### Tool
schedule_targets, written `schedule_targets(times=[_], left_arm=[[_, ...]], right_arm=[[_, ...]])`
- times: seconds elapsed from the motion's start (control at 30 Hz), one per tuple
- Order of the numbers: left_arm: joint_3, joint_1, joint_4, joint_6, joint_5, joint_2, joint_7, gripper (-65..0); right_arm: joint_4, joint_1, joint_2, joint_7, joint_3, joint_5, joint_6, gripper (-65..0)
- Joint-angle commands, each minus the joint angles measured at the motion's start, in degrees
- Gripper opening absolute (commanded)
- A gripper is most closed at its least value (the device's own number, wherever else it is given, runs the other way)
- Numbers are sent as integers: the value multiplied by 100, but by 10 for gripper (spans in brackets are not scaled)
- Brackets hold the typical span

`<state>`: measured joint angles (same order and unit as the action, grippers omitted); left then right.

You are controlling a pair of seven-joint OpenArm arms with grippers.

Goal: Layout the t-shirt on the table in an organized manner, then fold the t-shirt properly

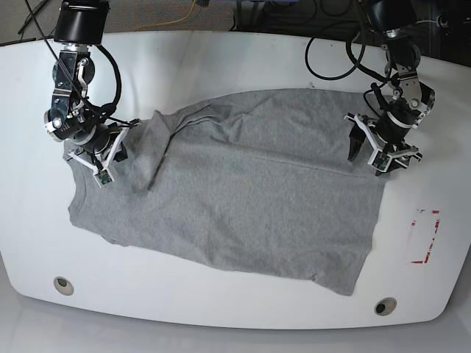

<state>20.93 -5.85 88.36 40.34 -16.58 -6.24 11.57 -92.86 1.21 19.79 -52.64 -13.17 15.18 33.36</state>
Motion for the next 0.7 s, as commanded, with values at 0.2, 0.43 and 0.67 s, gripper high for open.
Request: schedule_targets(times=[0.2,0.43,0.67], left_arm=[[4,79,118,-34,97,-49,-142,-262],[4,79,118,-34,97,-57,-142,-262],[4,79,118,-34,97,-57,-142,-262]], right_arm=[[-81,-11,-111,73,231,-116,26,-650],[-90,-20,-260,73,644,-63,26,-650],[-116,-178,-647,73,829,-63,26,-650]])
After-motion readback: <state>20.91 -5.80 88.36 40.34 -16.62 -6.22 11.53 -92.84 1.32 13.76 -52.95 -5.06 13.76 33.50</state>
